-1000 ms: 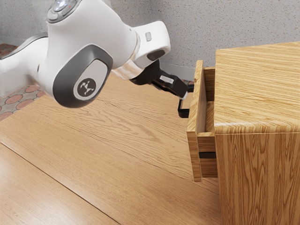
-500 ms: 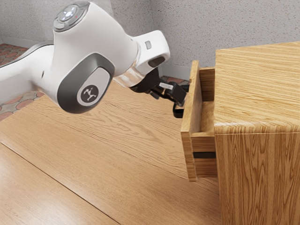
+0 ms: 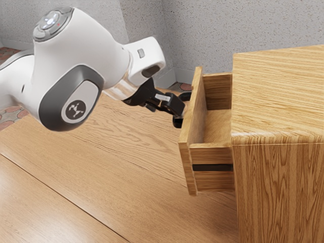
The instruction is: Pull the drawer handle with one arm to open the drawer
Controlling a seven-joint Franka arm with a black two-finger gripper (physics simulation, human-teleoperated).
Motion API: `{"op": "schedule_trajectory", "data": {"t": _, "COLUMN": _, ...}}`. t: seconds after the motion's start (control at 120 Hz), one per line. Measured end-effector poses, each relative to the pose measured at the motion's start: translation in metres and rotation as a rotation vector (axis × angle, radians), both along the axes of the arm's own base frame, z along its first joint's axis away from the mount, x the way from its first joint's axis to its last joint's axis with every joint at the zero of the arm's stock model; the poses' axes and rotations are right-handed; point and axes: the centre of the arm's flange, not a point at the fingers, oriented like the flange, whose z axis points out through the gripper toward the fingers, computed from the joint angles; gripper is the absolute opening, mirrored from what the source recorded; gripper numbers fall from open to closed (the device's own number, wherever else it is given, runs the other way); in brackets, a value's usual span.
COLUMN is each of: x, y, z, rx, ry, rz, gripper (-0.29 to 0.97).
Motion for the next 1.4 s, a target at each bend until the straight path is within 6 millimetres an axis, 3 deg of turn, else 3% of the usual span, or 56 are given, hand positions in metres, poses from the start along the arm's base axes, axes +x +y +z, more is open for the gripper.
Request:
{"op": "schedule_trajectory", "data": {"t": 0.783, "x": -0.051, "y": 0.041, "z": 0.008, "rx": -0.017, "ry": -0.017, "rz": 0.062, "gripper": 0.53}}
{"op": "schedule_trajectory", "data": {"t": 1.4, "x": -0.073, "y": 0.045, "z": 0.010, "rx": 0.008, "ry": -0.027, "rz": 0.086, "gripper": 0.52}}
